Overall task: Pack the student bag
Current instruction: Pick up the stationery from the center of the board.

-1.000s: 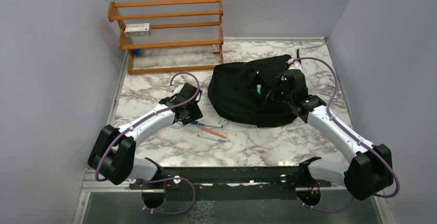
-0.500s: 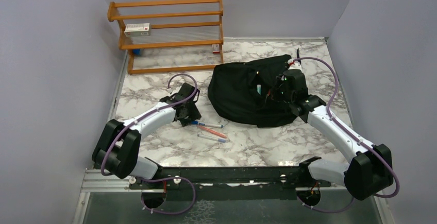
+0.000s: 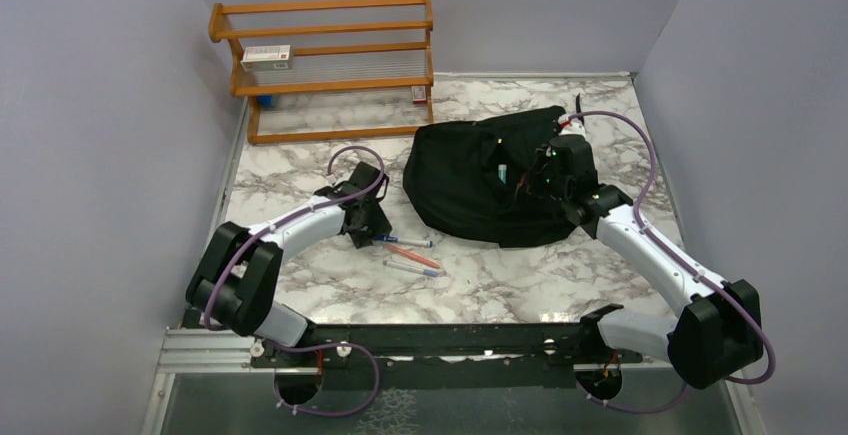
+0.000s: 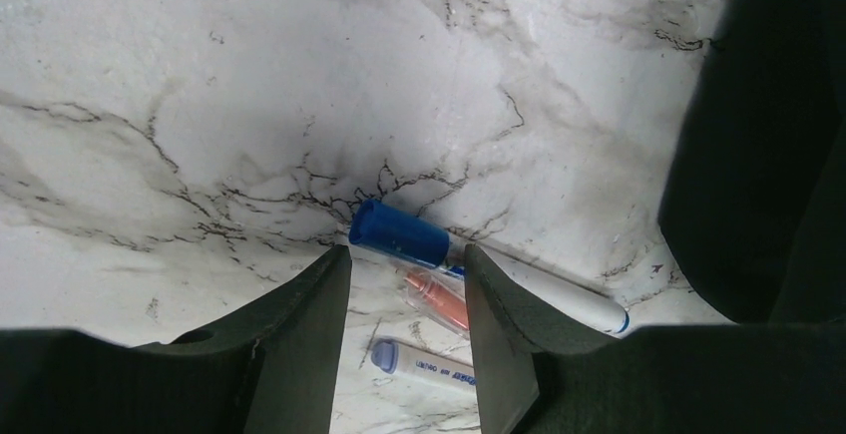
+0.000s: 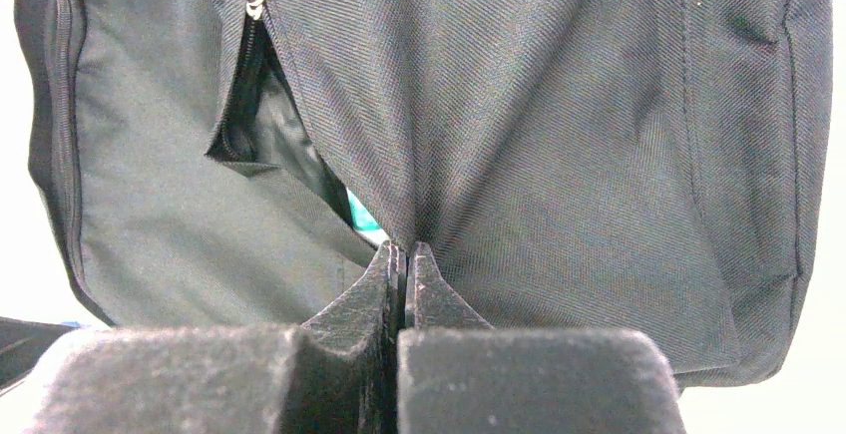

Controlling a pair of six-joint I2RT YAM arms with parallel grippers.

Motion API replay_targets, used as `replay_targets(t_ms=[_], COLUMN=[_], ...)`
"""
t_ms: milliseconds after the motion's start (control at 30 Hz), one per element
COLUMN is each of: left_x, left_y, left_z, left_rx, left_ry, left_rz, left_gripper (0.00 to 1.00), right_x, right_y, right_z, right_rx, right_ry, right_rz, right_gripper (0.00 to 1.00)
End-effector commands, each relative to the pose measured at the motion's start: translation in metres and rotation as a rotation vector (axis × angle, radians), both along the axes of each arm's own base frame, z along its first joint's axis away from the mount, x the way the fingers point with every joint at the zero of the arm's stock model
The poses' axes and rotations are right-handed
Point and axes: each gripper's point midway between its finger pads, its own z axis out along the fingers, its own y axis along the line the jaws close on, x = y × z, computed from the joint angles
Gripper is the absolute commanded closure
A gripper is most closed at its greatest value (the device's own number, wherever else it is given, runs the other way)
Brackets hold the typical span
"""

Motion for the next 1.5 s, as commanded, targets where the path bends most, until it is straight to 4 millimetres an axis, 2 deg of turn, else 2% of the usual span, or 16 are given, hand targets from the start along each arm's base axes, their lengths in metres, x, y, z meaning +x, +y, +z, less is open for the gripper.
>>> replay_targets(t_ms=[0, 433, 833, 1033, 1233, 1467], left_x=[0.012, 0.045, 0.067, 0.076, 0.081, 0.101], left_y=[-0.006, -0.006, -0.021, -0.026, -0.022, -0.011], left_z=[0.003, -0.001, -0.010, -0.014, -0.018, -0.015], left_rx=[-0.018, 0.001, -0.012, -0.010, 0.017, 0.023], left_ry=[-0.013, -0.044, -0.041, -0.041, -0.044, -0.069], left_rz=[0.008, 0.011, -0.019, -0.041, -0.053, -0.034], left_gripper=[0.53, 0.56, 0.59, 0.65, 0.72, 0.78], right_x=[-0.008, -0.010, -0.010, -0.011, -0.012, -0.013], right_y=[-0.002, -0.005, -0.008, -0.010, -0.013, -0.013], right_z=[-0.003, -0.003, -0.002, -0.002, -0.003, -0.004], right_rx=[-0.008, -0.020, -0.033, -0.041, -0.049, -0.049], right_ry=[0.024, 0.023, 0.019, 0.019, 0.018, 0.020], right_rz=[0.005, -0.001, -0.007, -0.015, -0.023, -0.022], right_gripper=[0.99, 0.99, 0.99, 0.99, 0.99, 0.99])
